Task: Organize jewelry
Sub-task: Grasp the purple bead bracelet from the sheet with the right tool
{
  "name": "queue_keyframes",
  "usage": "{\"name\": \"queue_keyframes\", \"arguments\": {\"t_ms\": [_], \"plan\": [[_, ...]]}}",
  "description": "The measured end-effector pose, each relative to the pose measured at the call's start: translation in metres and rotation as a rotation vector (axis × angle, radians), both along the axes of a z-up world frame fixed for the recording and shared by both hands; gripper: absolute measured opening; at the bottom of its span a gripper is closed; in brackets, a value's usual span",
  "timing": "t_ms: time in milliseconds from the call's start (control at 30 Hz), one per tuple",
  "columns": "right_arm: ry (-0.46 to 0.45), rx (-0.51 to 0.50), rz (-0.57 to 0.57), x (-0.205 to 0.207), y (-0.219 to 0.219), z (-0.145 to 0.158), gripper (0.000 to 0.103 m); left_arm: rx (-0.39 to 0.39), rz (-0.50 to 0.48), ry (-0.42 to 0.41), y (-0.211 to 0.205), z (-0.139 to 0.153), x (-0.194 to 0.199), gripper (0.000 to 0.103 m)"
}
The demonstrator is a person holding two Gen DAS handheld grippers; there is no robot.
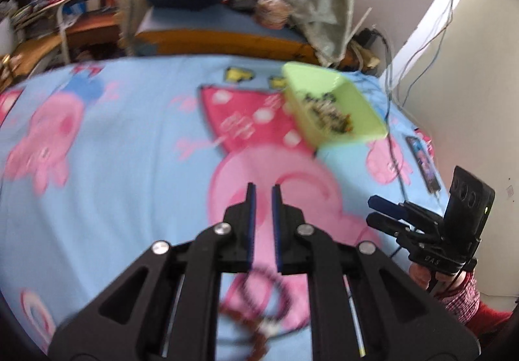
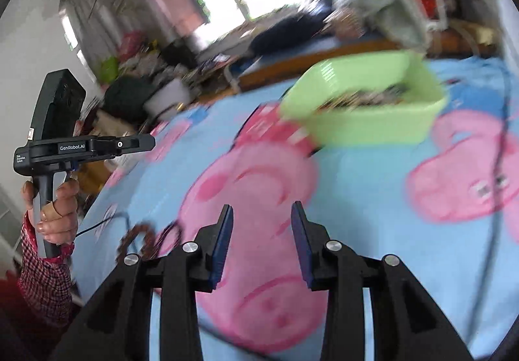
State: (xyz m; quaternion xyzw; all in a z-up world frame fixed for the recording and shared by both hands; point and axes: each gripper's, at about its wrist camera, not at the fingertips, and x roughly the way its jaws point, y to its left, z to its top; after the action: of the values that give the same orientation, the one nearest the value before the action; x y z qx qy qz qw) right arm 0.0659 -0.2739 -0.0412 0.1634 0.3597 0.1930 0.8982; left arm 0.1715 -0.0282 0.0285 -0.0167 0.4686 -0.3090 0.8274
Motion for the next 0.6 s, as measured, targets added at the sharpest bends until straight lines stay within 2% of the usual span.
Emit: {"name": "queue_keyframes", "arguments": {"t_ms": [267, 433, 600], "plan": [[0.008, -0.078, 0.138, -0.006, 0.07, 0.002, 0.008, -0.006, 0.059, 0.026, 0.063, -0.032, -0.043, 0.008], [-0.01, -0.156, 0.193, -0.008, 0.105, 0.003, 0.008, 0.008, 0.071, 0.02, 0.083, -0.046, -0.067, 0.008], [-0.013, -0.217, 0.209, -0.001, 0.121, 0.001, 0.008, 0.049, 0.075, 0.002, 0.092, -0.055, -0.085, 0.009]]}}
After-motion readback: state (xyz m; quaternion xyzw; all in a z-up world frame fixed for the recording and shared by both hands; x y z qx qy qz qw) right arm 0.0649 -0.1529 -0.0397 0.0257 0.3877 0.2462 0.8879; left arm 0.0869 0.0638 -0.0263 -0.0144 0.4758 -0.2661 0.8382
